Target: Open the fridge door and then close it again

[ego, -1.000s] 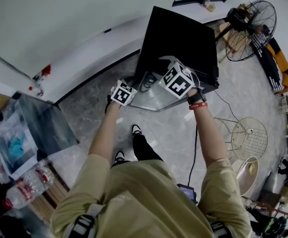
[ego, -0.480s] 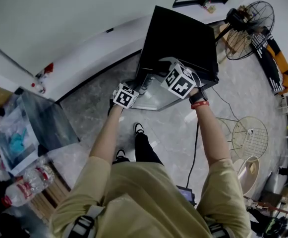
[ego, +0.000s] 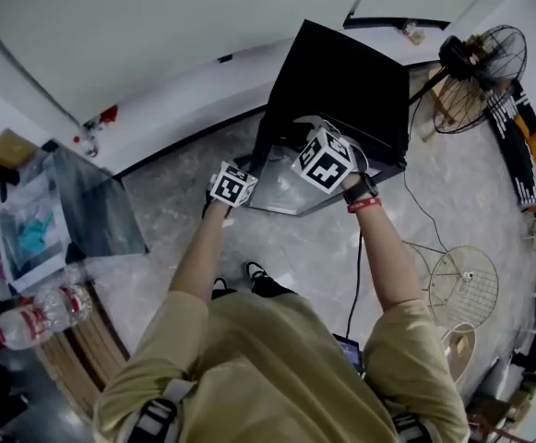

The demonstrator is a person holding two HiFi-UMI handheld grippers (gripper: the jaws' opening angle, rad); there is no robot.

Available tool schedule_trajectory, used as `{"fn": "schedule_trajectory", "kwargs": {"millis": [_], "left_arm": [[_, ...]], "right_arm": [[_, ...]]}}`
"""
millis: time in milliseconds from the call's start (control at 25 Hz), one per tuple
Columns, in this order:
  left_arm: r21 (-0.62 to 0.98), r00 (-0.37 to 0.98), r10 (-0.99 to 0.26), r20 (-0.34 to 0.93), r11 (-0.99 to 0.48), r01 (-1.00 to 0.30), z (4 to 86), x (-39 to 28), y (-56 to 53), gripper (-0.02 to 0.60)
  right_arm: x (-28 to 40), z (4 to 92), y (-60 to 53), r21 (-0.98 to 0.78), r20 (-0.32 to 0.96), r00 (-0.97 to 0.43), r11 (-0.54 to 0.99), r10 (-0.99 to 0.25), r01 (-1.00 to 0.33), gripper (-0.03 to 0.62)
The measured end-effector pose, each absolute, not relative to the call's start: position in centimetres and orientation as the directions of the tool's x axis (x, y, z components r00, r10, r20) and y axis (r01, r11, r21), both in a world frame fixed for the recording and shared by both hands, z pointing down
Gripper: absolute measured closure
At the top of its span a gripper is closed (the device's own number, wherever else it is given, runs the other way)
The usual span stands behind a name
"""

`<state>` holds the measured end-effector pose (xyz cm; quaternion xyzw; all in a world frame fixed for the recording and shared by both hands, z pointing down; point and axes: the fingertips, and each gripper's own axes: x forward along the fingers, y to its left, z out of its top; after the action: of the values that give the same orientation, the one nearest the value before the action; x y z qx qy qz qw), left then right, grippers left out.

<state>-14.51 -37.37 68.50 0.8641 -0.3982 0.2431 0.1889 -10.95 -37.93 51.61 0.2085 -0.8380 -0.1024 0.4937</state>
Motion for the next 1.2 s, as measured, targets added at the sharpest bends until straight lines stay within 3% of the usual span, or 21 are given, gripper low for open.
{"fn": "schedule_trajectory", "kwargs": {"millis": [1200], "left_arm": [[0.107, 0.307, -0.723, 0.618, -0.31, -0.945, 68.7, -13.8, -30.6, 0.459]], "right_arm": [[-10.4, 51.6, -31.6, 0.418, 0.746, -0.57, 0.908, -0.345, -0.002, 0.381]]}}
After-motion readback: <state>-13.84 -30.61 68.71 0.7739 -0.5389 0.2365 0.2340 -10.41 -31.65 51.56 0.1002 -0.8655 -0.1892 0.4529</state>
